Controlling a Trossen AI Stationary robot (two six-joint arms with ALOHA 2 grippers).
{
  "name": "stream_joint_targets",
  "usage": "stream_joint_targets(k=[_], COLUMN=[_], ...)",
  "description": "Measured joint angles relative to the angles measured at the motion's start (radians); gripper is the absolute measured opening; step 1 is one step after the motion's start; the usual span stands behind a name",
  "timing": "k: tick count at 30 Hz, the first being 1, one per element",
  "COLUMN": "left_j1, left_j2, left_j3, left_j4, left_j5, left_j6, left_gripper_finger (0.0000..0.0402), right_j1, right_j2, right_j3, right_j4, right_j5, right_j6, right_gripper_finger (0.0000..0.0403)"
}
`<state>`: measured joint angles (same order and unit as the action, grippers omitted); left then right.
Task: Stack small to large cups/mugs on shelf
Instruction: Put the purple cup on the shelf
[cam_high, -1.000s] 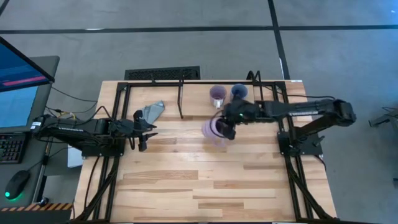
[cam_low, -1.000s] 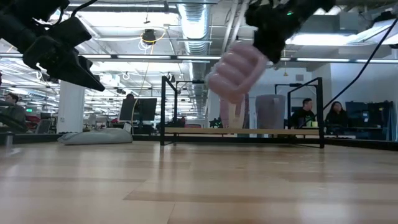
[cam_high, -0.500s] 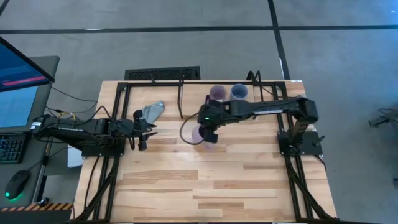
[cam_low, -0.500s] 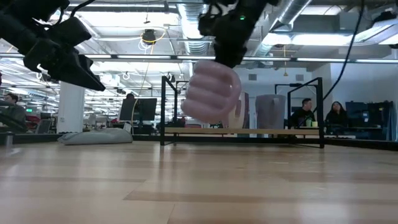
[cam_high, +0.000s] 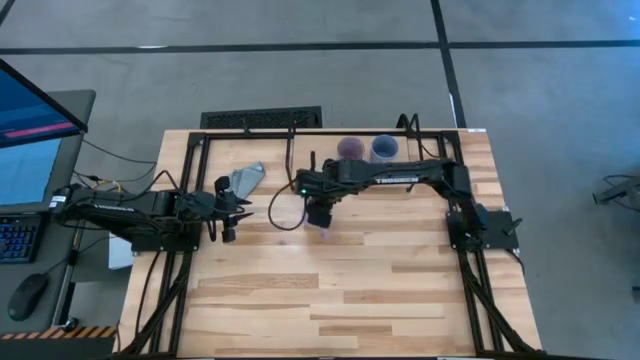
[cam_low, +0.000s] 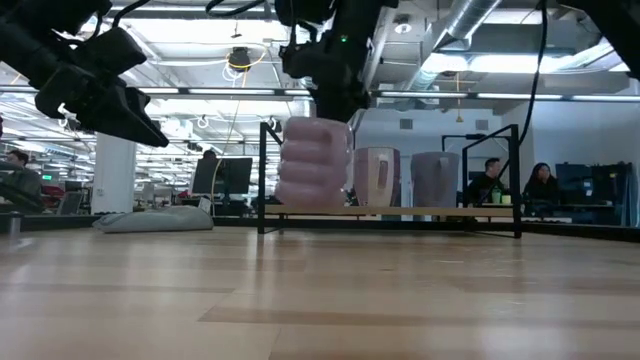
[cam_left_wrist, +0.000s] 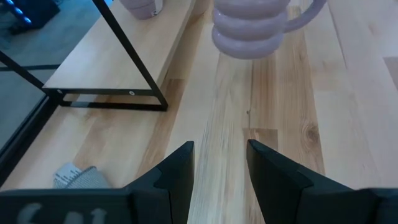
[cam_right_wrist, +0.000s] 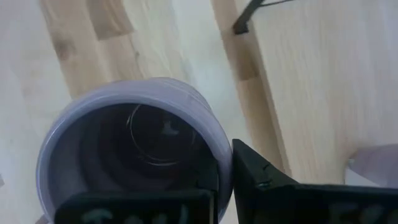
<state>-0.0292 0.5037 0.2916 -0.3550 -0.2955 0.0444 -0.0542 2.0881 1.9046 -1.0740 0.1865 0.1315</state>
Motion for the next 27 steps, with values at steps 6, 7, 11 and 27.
stream_joint_targets(k=[6, 7, 11, 27], left_j1=[0.0, 0.0, 0.0, 0.0], left_j2=[0.0, 0.0, 0.0, 0.0], left_j3=[0.0, 0.0, 0.0, 0.0], left_j4=[-0.007, -0.008, -0.008, -0.01], left_j5=[0.0, 0.0, 0.001, 0.001], left_j6=[-0.004, -0.004, -0.004, -0.006], left_gripper_finger=[0.0139, 0.0139, 0.0139, 0.0139], right_j1=[-0.054, -0.065, -0.109, -0.221], right_j2=[-0.031, -0.045, -0.064, -0.056], right_j3=[0.005, 0.006, 0.056, 0.246], right_j4=[-0.016, -0.02, -0.096, -0.148], right_j5=[-0.002, -0.008, -0.028, -0.029], right_j6=[0.016, 0.016, 0.02, -0.052], right_gripper_finger=[0.0033, 0.0033, 0.0033, 0.0033])
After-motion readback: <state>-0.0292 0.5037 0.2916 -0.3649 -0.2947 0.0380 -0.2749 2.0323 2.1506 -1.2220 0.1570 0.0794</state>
